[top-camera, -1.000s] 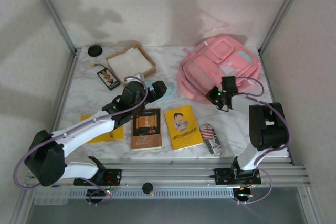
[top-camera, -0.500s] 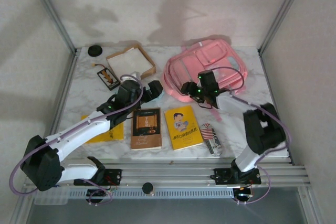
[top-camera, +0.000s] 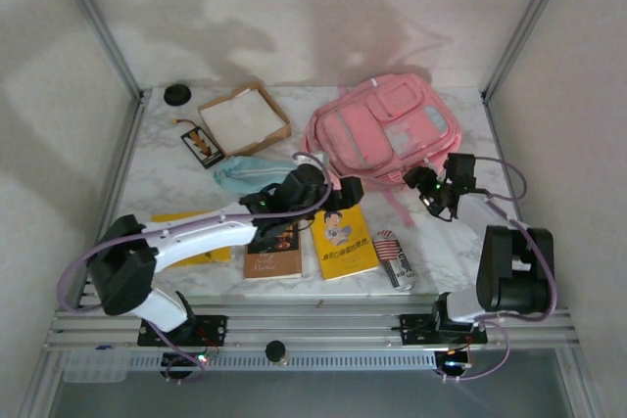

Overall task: Pack the student bag
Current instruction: Move the student bag to the top-right of the table, then unzip the student bag at the top-right of the table.

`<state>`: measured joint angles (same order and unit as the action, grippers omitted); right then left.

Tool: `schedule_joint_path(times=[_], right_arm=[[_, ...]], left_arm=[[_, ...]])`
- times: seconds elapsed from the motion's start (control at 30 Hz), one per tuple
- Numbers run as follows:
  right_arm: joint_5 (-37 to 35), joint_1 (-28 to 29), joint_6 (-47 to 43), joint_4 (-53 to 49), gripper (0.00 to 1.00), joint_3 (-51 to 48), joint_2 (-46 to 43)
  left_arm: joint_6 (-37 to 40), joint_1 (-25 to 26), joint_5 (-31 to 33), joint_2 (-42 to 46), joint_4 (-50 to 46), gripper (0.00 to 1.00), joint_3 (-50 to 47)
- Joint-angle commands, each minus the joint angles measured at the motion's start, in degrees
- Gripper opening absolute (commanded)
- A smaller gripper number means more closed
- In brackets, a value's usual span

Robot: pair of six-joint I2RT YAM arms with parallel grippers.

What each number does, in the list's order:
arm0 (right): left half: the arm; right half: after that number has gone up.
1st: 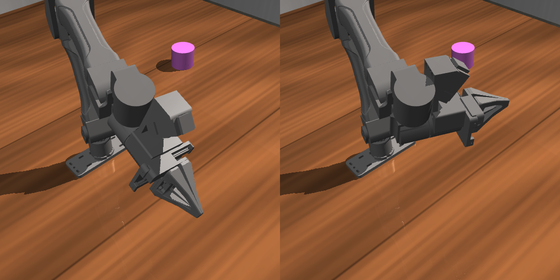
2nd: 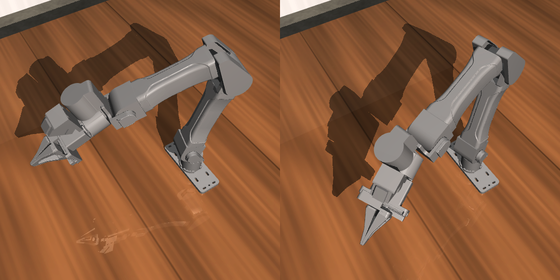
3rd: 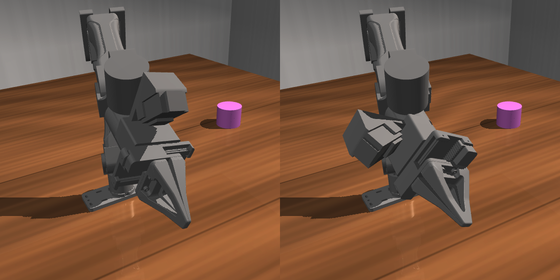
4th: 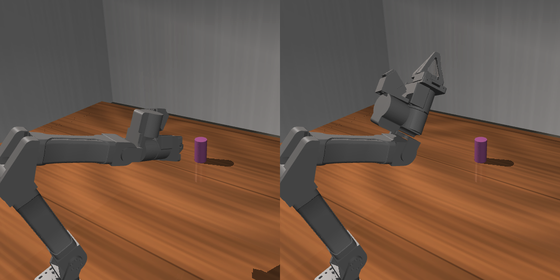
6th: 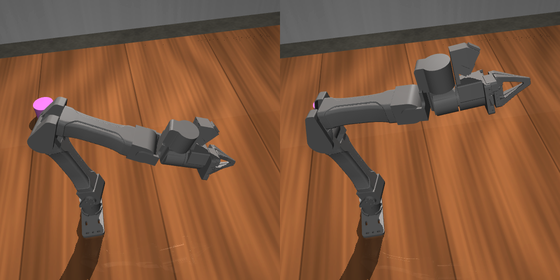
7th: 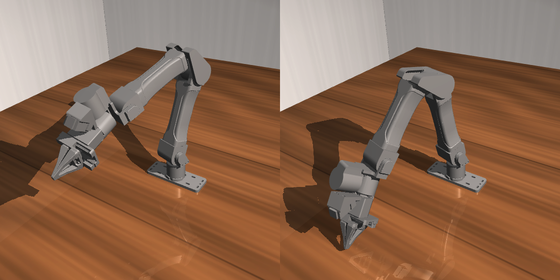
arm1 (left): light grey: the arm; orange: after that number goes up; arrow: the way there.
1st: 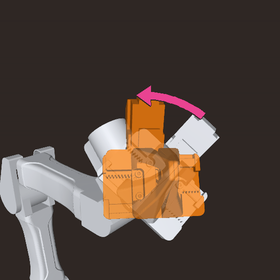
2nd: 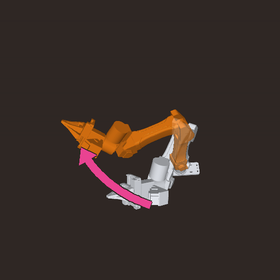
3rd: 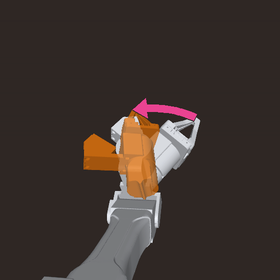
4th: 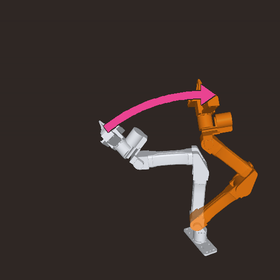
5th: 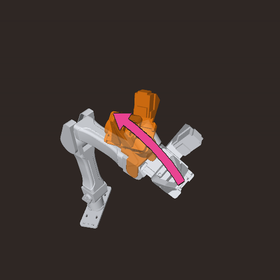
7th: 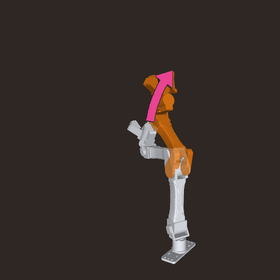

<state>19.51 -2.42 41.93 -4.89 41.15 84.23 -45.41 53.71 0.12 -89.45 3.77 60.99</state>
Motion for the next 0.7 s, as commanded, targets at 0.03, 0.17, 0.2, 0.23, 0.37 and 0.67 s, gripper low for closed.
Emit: schedule_joint_path(times=[0.03,0.17,0.2,0.23,0.37,0.67], right_arm=[[4.6,-1.6,0.1,5.9,0.69,3.1,6.0],[3.7,-1.7,1.1,10.0,0.61,4.7,9.3],[3.7,-1.8,1.4,11.1,0.59,4.8,9.8],[3.8,-1.8,1.7,12.1,0.56,5.1,10.5],[4.6,-1.7,2.3,13.8,0.52,6.8,12.9],[7.0,-0.9,6.7,15.4,0.05,7.0,8.6]], left_arm=[[1.0,2.9,1.7,-5.4,1.1,0.99,5.5],[0.6,5.1,1.8,-10.5,0.9,0.99,9.4],[0.3,5.3,1.4,-11.5,1.1,0.98,9.9],[-0.1,5.5,1.0,-12.4,1.5,0.97,10.3],[-0.7,6.1,0.1,-15.7,1.6,0.94,12.6],[2.0,6.1,1.2,-20.1,-0.2,0.87,17.7]])
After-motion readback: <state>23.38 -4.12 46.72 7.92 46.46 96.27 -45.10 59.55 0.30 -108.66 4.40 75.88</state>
